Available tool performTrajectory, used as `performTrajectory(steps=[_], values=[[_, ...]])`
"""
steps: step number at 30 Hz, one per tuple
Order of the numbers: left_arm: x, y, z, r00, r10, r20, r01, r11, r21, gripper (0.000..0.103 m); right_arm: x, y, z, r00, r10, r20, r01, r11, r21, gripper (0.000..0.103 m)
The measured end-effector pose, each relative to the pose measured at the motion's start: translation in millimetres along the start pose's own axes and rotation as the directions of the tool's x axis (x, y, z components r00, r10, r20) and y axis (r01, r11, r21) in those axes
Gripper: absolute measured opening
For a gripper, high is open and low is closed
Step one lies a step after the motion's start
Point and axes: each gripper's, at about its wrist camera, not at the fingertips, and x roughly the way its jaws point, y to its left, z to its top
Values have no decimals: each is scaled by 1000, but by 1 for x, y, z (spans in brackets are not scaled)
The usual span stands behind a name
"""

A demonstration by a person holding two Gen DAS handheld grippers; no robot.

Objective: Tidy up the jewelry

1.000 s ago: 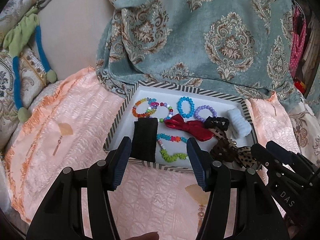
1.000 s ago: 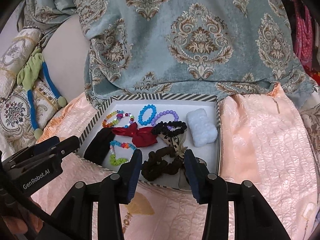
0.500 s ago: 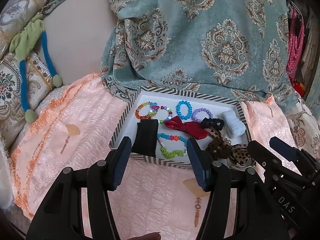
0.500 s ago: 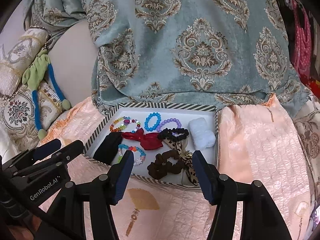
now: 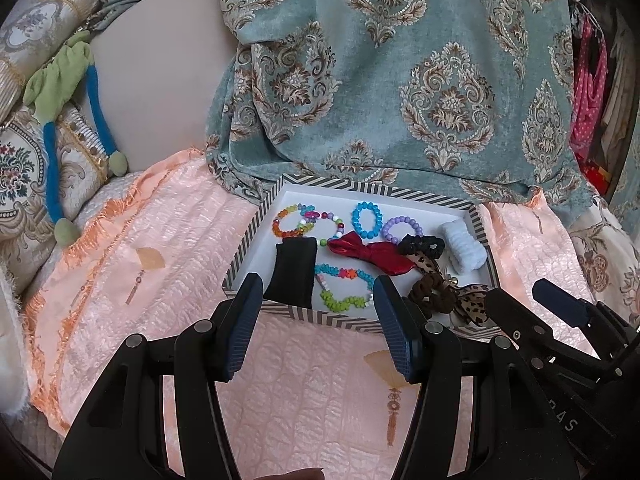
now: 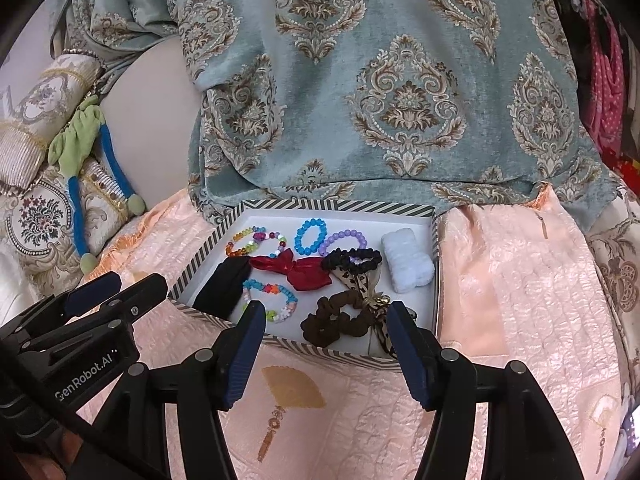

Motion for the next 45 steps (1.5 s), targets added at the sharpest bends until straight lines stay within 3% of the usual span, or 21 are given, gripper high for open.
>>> performTrajectory(steps=[45], values=[[2, -6, -4, 1000, -1, -13, 1, 1000, 10, 57, 6, 0, -6, 999, 14, -29, -14, 1000, 5, 62]])
